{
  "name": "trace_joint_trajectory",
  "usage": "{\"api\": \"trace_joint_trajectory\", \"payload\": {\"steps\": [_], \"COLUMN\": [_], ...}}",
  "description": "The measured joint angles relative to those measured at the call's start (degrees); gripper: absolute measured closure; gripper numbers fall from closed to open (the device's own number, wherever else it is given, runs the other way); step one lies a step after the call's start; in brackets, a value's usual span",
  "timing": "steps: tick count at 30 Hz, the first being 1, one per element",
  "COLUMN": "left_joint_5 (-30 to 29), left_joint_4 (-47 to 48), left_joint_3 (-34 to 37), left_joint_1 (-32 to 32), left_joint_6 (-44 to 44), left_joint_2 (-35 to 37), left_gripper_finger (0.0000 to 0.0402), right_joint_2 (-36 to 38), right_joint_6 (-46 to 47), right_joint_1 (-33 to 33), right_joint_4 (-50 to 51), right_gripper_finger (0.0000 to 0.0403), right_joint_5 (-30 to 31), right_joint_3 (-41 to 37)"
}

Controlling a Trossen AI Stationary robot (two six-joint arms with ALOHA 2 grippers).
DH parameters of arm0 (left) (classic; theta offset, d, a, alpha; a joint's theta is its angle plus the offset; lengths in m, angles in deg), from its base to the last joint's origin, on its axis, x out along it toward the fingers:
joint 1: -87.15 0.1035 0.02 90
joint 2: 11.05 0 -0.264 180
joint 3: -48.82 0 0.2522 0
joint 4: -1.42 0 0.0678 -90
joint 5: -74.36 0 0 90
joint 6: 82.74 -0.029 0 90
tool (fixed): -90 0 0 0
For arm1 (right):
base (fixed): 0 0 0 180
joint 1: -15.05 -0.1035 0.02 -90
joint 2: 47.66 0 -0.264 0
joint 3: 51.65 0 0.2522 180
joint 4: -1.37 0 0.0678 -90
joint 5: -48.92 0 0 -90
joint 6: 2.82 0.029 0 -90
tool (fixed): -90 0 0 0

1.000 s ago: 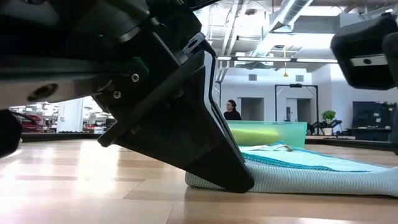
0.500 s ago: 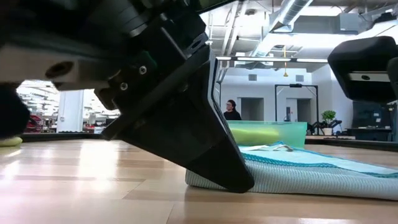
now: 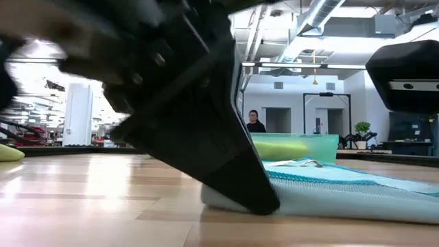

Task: Roll microfiber towels into tight, uniform cylinder then place into a basket
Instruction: Roll the blue microfiber cloth

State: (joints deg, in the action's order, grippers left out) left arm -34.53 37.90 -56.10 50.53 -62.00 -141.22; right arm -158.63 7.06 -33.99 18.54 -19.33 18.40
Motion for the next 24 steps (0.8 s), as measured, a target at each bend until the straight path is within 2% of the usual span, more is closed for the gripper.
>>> {"api": "trace_joint_trajectory", "payload": {"steps": [4,9,16,24], "left_joint_5": [3.2,4.8,4.1,2.7], "left_joint_4": [1.8,4.3,5.3,9.4], "left_joint_3": [-3.7,-7.4,-8.1,-8.1], "left_joint_1": [-1.3,-3.1,-3.8,-2.5], "left_joint_6": [-0.3,0.1,1.4,3.3], "left_joint_2": [-0.5,-0.6,-0.5,-0.4], "left_gripper_finger": [0.0399,0.0400,0.0400,0.0400], "right_joint_2": [0.2,0.6,0.6,0.7], "right_joint_6": [0.1,0.2,2.7,11.4], "right_joint_1": [-0.7,-1.0,-0.9,2.4], "right_joint_4": [-0.2,-0.5,-0.5,5.4], "right_gripper_finger": [0.0393,0.0382,0.0390,0.0383], "right_joint_5": [-2.3,-4.5,-5.8,-5.6], "right_joint_3": [2.3,5.1,6.7,6.7]}}
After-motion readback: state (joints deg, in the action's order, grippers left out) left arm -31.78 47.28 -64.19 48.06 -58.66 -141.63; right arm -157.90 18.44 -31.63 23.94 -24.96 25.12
